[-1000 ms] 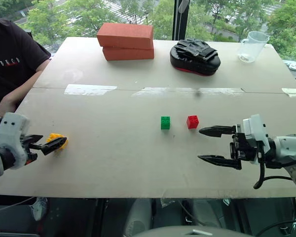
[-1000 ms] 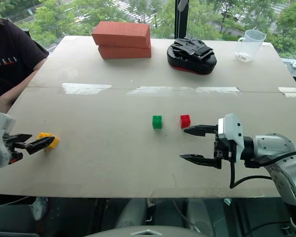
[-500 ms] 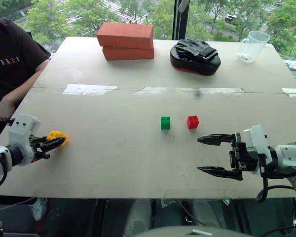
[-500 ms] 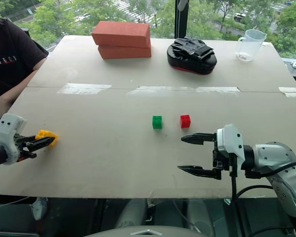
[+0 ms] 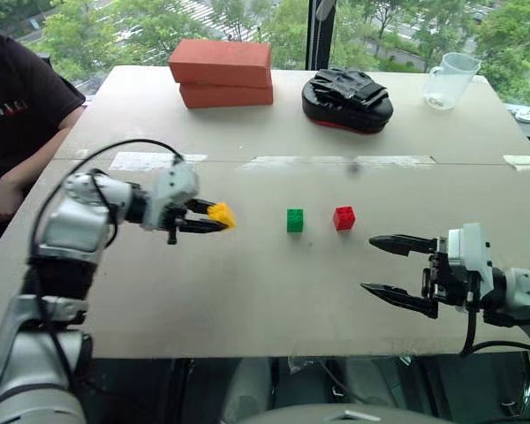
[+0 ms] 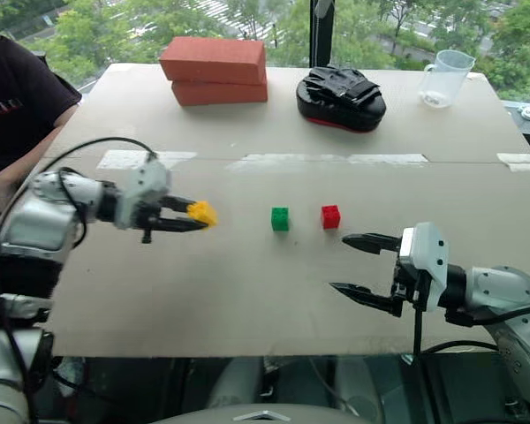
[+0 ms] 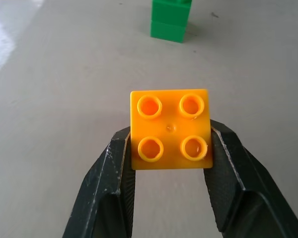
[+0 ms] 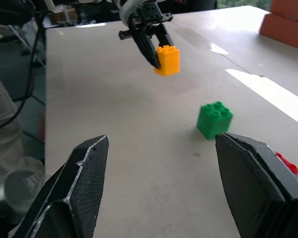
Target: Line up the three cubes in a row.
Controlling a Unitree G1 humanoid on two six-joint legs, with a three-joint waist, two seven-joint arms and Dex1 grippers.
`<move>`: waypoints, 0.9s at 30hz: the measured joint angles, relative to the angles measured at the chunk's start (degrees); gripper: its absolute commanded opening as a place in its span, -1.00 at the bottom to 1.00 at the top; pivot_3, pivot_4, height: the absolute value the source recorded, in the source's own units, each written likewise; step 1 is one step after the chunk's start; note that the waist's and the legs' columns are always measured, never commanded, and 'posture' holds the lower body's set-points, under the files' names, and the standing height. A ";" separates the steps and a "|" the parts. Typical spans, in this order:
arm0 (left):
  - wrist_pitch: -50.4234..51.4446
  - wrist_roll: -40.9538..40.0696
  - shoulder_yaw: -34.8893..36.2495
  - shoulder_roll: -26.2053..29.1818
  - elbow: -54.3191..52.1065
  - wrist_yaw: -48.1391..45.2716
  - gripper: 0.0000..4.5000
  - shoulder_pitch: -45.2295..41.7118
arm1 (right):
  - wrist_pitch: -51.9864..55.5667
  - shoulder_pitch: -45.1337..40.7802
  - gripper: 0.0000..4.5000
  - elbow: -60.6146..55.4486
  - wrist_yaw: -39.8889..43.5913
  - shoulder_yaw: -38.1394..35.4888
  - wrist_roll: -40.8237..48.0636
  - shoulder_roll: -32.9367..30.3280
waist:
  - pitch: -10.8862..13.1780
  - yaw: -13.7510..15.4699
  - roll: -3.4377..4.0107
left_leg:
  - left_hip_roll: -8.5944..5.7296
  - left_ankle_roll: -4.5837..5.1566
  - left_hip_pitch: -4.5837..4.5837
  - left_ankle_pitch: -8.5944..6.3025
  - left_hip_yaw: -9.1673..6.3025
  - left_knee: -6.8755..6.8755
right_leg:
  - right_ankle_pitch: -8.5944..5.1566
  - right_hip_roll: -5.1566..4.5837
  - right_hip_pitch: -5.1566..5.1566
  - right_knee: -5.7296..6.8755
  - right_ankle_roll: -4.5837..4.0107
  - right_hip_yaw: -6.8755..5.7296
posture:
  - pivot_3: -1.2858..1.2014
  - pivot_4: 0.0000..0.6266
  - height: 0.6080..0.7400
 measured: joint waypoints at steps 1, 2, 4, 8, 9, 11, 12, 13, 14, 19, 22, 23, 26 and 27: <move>-2.40 0.92 -1.14 -1.02 3.01 -1.00 -0.41 -2.12 | -0.05 1.22 0.56 -0.20 -0.95 -0.73 -0.51 0.27 | 0.01 0.02 -0.01 | 0.02 0.00 -0.03 0.00 -0.04 0.02 | 0.00 0.04 -0.02 0.01 0.00 -0.02 | 0.03 -0.52 1.00; -4.52 1.69 -1.46 -1.56 5.32 -1.84 -0.41 -3.54 | -0.13 2.42 0.56 -0.65 -1.64 -1.38 -0.76 0.53 | 0.01 -0.16 -0.01 | 0.04 0.01 0.00 -0.01 0.00 0.02 | 0.00 0.04 -0.04 0.04 0.00 0.05 | 0.03 -0.52 1.00; -7.45 2.79 -1.89 -2.31 8.76 -2.55 -0.41 -5.64 | -0.17 3.84 0.56 -1.28 -2.56 -2.22 -0.86 0.79 | 0.01 -0.32 0.00 | 0.04 0.02 0.03 -0.01 0.00 0.01 | -0.01 0.05 -0.03 0.08 0.01 0.06 | 0.03 -0.52 1.00; -13.40 5.39 -3.38 -5.23 15.63 -2.99 -0.41 -7.91 | -0.38 6.18 0.56 -3.78 -4.32 -3.08 -0.94 1.17 | 0.00 -0.16 -0.01 | 0.05 0.02 0.07 -0.01 -0.03 0.10 | -0.01 0.06 0.01 0.17 0.02 0.06 | 0.03 -0.52 1.00; -15.15 6.44 -3.92 -6.37 17.89 -3.00 -0.41 -8.43 | -0.37 6.49 0.56 -4.22 -4.95 -3.12 -0.92 1.21 | 0.00 -0.10 -0.01 | 0.05 0.02 0.05 -0.01 -0.04 0.16 | -0.01 0.06 0.01 0.18 0.03 0.06 | 0.03 -0.52 1.00; -17.93 7.59 -4.47 -7.45 21.11 -3.18 -0.41 -10.07 | -0.32 7.00 0.56 -5.07 -5.68 -3.19 -0.86 1.21 | 0.00 -0.05 -0.02 | 0.06 0.02 0.04 -0.01 -0.06 0.25 | 0.00 0.07 0.04 0.19 0.04 0.05 | 0.03 -0.52 1.00; -18.88 8.21 -4.67 -7.54 22.02 -3.15 -0.41 -10.96 | -0.31 7.00 0.56 -5.34 -6.00 -3.22 -0.77 1.21 | 0.00 -0.04 -0.02 | 0.05 0.02 0.03 -0.01 -0.07 0.28 | 0.00 0.07 0.05 0.19 0.05 0.05 | 0.03 -0.52 1.00; -19.15 8.51 -4.73 -7.58 22.42 -3.16 -0.41 -11.27 | -0.30 7.01 0.56 -5.39 -6.12 -3.22 -0.75 1.20 | 0.00 -0.05 -0.02 | 0.05 0.02 0.04 -0.01 -0.07 0.29 | 0.00 0.07 0.06 0.19 0.05 0.05 | 0.03 -0.52 1.00; -19.97 9.02 -4.92 -7.81 23.60 -3.17 -0.41 -12.13 | -0.24 7.15 0.56 -5.55 -6.35 -3.26 -0.69 1.18 | 0.00 -0.01 -0.02 | 0.05 0.02 0.03 -0.01 -0.07 0.30 | 0.01 0.07 0.07 0.19 0.05 0.05 | 0.03 -0.52 1.00; -23.20 10.45 -4.95 -9.25 28.30 -3.35 -0.41 -14.35 | 0.40 8.00 0.56 -6.25 -7.38 -3.65 -0.28 1.08 | 0.00 -0.01 -0.02 | 0.05 0.05 0.02 -0.03 -0.07 0.31 | 0.01 0.07 0.07 0.18 0.06 0.05 | 0.03 -0.52 1.00; -23.73 10.82 -4.87 -9.72 29.76 -3.62 0.04 -15.00 | 0.65 8.30 0.56 -6.65 -7.61 -4.13 -0.15 0.96 | 0.00 -0.02 -0.02 | 0.05 0.05 0.03 -0.03 -0.08 0.32 | 0.01 0.07 0.07 0.19 0.07 0.05 | 0.03 -0.52 1.00; -23.78 10.99 -4.90 -9.82 30.13 -3.67 0.13 -15.14 | 0.67 8.33 0.56 -6.79 -7.61 -4.19 -0.13 0.89 | 0.00 -0.01 -0.02 | 0.06 0.05 0.03 -0.03 -0.08 0.33 | 0.01 0.07 0.08 0.19 0.07 0.05 | 0.03 -0.52 1.00; -24.35 11.78 -4.94 -10.40 31.69 -3.28 0.60 -15.21 | 0.75 8.32 0.56 -7.30 -7.63 -4.21 0.18 0.73 | 0.00 -0.02 -0.02 | 0.06 0.05 0.02 -0.03 -0.09 0.35 | 0.01 0.07 0.08 0.19 0.07 0.04 | 0.03 -0.52 1.00; -24.59 11.79 -4.94 -10.42 31.80 -3.30 0.75 -15.22 | 0.77 8.32 0.56 -7.34 -7.63 -4.22 0.32 0.64 | 0.00 -0.02 -0.03 | 0.06 0.05 0.01 -0.03 -0.10 0.36 | 0.01 0.07 0.08 0.19 0.07 0.03 | 0.03 -0.52 1.00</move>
